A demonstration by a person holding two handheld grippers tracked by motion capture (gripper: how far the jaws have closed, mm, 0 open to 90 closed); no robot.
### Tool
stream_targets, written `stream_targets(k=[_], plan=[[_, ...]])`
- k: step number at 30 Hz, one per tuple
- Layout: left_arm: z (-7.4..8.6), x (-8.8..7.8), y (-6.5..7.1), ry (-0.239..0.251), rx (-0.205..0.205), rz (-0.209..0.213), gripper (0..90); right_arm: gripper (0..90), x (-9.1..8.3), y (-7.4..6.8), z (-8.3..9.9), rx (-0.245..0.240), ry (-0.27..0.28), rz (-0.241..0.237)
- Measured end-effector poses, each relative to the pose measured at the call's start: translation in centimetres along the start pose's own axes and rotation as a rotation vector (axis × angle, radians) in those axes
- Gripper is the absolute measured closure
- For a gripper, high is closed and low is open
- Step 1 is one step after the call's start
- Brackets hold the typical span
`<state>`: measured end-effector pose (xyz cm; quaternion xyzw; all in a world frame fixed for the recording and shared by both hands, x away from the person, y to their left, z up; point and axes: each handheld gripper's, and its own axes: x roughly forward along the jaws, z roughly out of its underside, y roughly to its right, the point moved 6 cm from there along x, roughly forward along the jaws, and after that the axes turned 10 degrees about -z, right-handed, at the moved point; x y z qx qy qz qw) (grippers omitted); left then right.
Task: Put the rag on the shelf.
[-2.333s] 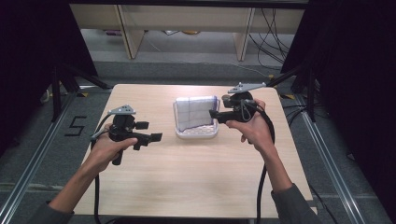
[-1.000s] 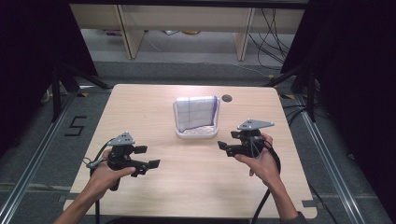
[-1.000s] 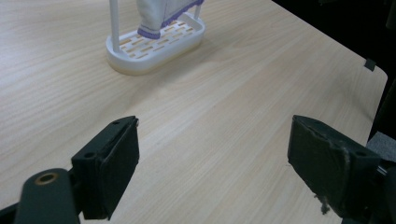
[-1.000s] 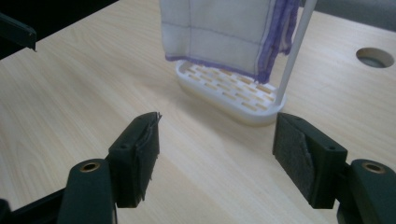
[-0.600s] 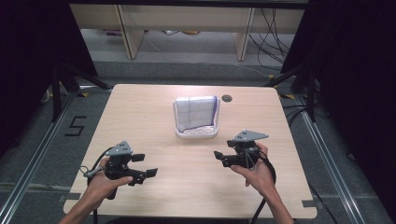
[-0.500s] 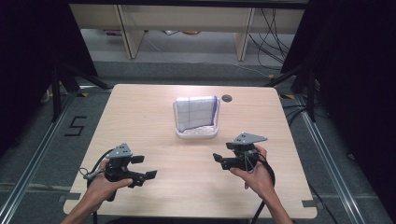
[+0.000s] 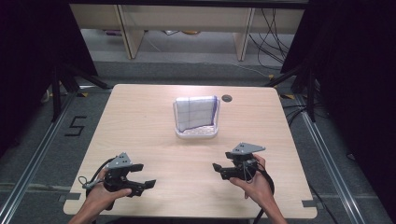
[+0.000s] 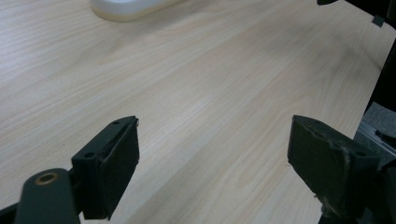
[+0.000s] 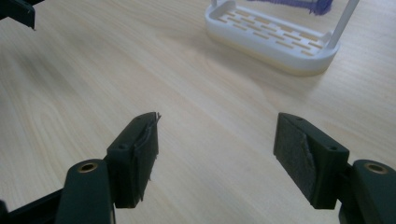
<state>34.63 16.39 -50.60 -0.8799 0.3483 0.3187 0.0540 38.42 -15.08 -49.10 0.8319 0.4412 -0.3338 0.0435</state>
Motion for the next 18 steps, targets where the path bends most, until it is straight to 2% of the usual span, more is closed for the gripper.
stream_targets(k=[1, 4, 5, 6, 9, 10, 11, 12, 14, 18], plan=[[0.2, 0.0, -0.1, 0.000, 0.007, -0.008, 16.2, 31.7, -0.1, 0.0, 0.3, -0.003, -0.011, 0.002], [0.6, 0.1, -0.1, -0.005, -0.007, -0.002, 16.2, 31.0, -0.2, 0.0, 1.0, 0.008, -0.009, 0.004], [0.8, 0.1, -0.1, -0.010, -0.002, -0.003, 16.2, 30.7, 0.0, -0.3, 1.2, 0.029, -0.001, -0.011], [0.9, 0.2, -0.1, -0.006, 0.001, -0.007, 16.2, 30.4, -0.2, -0.1, 1.4, 0.012, -0.008, -0.008], [1.3, 0.3, 0.1, -0.008, 0.015, -0.013, 16.2, 26.5, -0.2, -0.5, 2.0, 0.021, -0.009, -0.023], [1.5, 0.3, 0.2, -0.013, 0.024, -0.012, 16.2, 25.4, -0.2, -0.6, 2.1, 0.018, -0.004, -0.014], [1.6, 0.4, 0.2, -0.014, 0.033, -0.010, 16.2, 24.3, -0.1, -1.0, 2.3, 0.049, 0.002, -0.030], [1.7, 0.5, 0.4, -0.015, 0.020, -0.003, 16.2, 23.6, -0.3, -1.2, 2.6, 0.059, -0.016, -0.029], [2.0, 0.5, 0.5, -0.020, 0.026, 0.002, 16.2, 21.4, -0.2, -1.2, 2.8, 0.025, 0.003, -0.028], [2.7, 0.6, 0.9, -0.022, 0.047, -0.008, 16.2, 19.8, -0.3, -1.9, 3.4, 0.038, 0.002, -0.030]])
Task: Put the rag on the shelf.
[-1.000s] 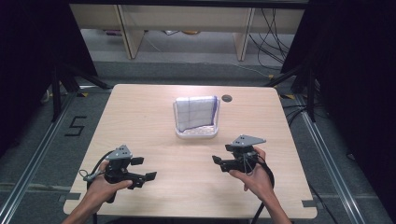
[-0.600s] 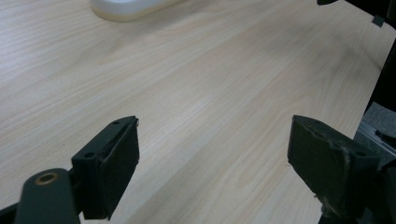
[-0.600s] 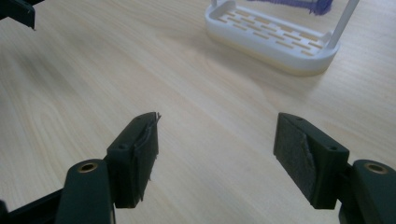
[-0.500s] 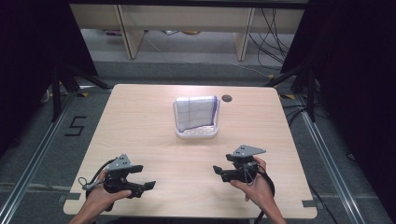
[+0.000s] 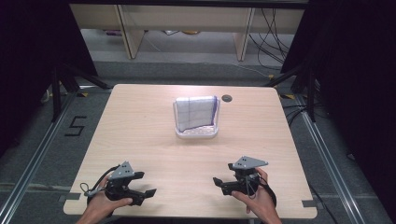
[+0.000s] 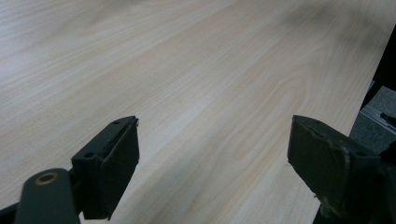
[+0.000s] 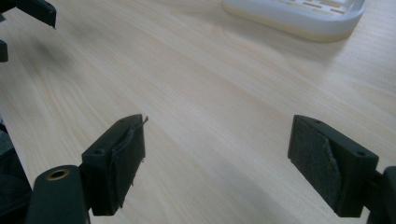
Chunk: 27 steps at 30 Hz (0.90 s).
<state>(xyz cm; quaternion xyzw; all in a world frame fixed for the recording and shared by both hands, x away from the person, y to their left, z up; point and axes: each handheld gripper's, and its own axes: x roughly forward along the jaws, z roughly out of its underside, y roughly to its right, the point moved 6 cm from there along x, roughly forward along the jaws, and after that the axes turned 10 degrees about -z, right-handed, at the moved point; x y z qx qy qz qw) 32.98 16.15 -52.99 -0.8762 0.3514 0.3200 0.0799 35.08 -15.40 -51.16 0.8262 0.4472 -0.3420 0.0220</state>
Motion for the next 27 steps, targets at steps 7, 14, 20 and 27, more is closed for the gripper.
stream_targets(k=[7, 14, 20, 27], plan=[[0.8, 0.0, 1.0, 0.016, 0.007, 0.006, 16.2, 18.9, -0.4, -0.3, 1.1, -0.006, -0.018, 0.014], [1.3, -0.2, 1.4, -0.010, 0.041, -0.009, 16.3, 18.8, -0.3, -0.7, 2.6, -0.017, -0.088, 0.048], [1.4, -0.1, 1.3, -0.017, 0.028, -0.008, 16.4, 18.8, -0.3, -1.2, 2.9, -0.008, -0.096, 0.020], [1.5, -0.1, 1.1, -0.033, 0.054, -0.013, 16.4, 18.4, -0.1, -1.3, 3.0, -0.017, -0.103, 0.015]])
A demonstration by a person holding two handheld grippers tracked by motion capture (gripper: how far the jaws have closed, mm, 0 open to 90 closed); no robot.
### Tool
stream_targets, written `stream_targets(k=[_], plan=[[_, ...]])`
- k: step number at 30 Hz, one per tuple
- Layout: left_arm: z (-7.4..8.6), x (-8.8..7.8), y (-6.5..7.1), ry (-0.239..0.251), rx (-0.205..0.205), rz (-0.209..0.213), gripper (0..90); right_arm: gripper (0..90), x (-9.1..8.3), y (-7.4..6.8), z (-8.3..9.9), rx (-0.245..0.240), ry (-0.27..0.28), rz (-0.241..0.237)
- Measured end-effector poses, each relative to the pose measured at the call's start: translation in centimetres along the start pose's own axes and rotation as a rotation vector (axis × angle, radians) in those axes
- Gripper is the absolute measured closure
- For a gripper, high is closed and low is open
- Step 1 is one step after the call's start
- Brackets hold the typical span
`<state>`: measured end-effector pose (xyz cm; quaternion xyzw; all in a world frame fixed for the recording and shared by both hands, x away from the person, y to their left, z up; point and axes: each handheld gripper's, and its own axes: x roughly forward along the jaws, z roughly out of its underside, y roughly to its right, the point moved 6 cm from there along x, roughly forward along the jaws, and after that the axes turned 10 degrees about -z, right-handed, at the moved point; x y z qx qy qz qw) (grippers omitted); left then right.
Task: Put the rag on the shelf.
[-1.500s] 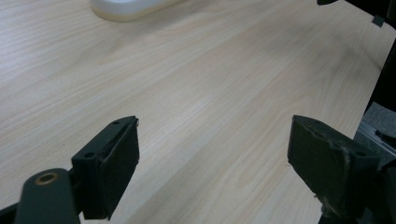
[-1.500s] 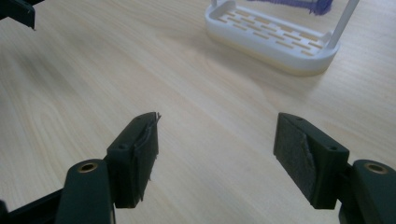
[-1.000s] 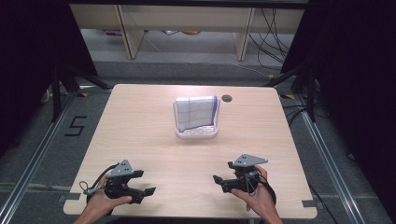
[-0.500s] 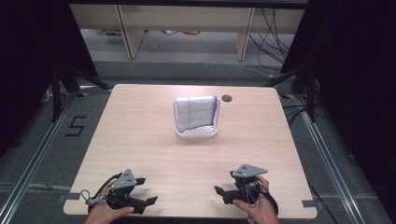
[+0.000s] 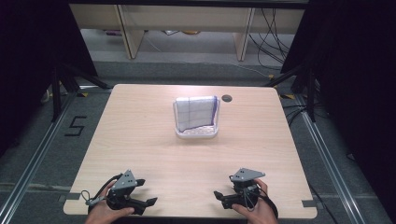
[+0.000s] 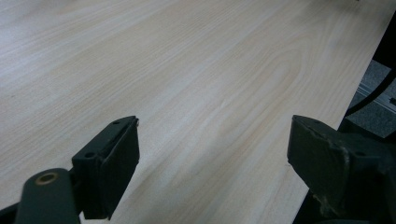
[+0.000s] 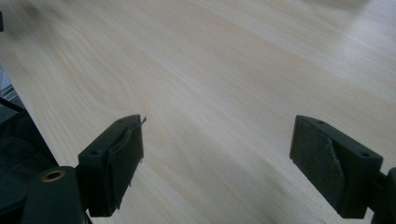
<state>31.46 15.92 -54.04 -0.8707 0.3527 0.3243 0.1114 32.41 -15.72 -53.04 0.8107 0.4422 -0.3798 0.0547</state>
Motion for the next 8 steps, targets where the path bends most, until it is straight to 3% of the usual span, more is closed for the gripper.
stream_targets(k=[2, 8], plan=[[-0.07, 0.07, 0.10, 0.017, -0.024, 0.001, 16.4, 18.4, 0.09, 0.05, 0.02, -0.009, -0.001, -0.001], [-0.03, 0.01, -0.10, 0.005, -0.016, -0.003, 16.4, 18.0, 0.06, 0.17, -0.05, -0.012, 0.003, 0.000]])
